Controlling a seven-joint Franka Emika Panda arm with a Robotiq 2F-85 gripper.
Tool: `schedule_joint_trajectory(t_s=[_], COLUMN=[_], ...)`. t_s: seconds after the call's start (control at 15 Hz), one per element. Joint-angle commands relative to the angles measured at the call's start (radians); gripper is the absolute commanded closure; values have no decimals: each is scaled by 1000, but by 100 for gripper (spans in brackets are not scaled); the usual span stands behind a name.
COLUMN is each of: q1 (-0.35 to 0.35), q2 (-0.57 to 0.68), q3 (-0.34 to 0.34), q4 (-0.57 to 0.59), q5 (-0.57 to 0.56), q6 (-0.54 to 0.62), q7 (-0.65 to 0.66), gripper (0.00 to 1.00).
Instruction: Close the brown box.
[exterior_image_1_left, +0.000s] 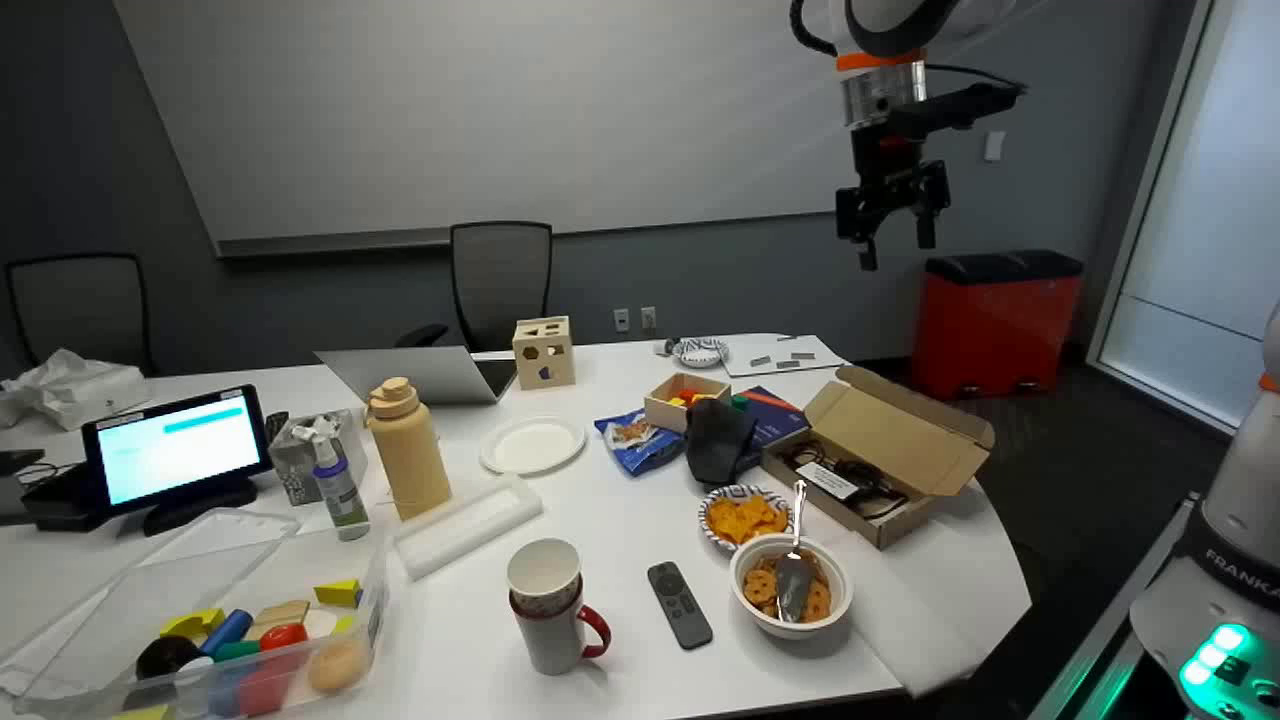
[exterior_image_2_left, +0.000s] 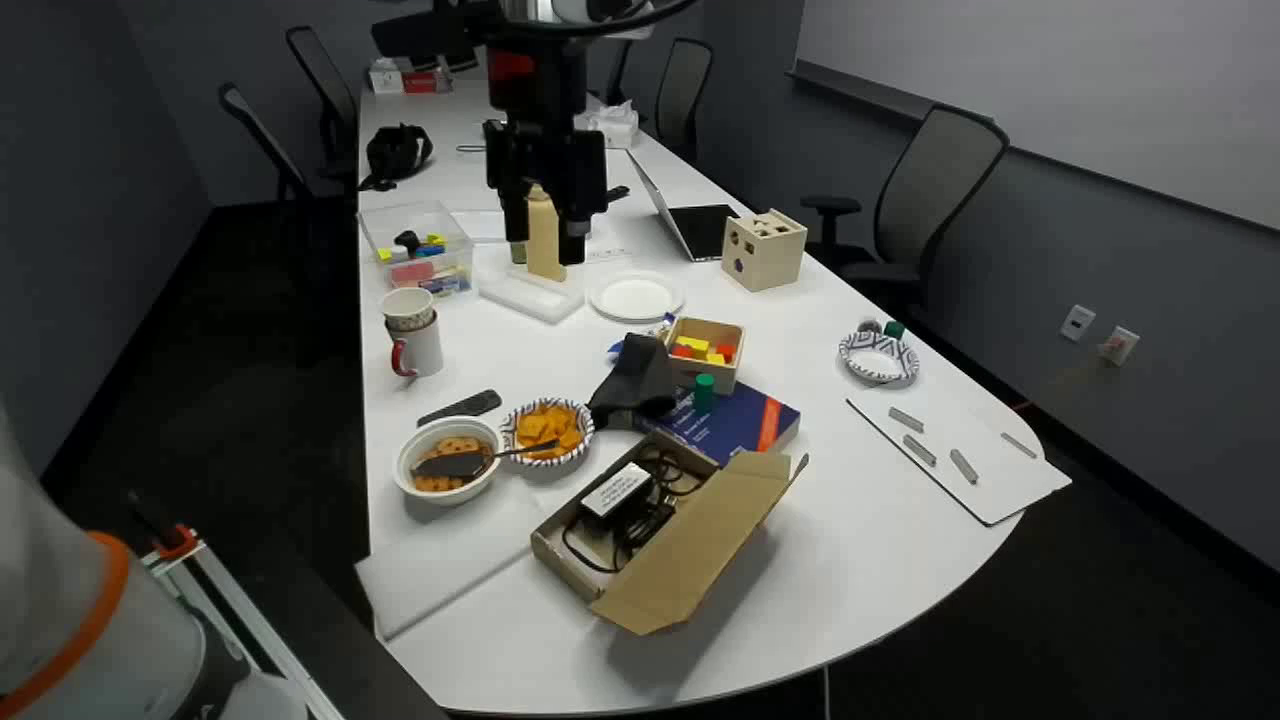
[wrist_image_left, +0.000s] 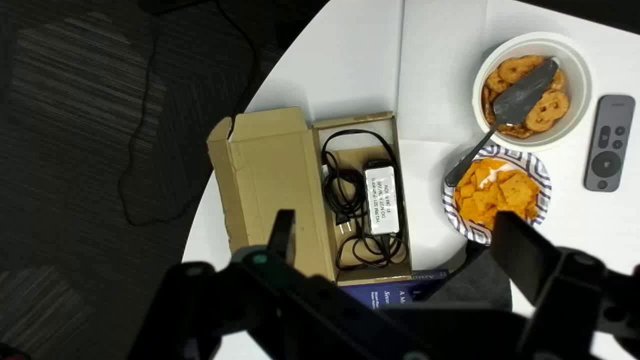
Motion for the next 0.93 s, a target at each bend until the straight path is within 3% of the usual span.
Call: schedule_joint_trajectory(t_s=[0.0,0.27,0.47,0.87], q1=[11,11,-2,-53], q2=[1,1,78,302], q3=[-10,-10,-27,-148], q4=[2,2,25,149], q5=[-4,-4,-6,27], q6=[-2,-2,-5,-35], q7=[3,3,-1,-63], gripper=[0,0,0,0])
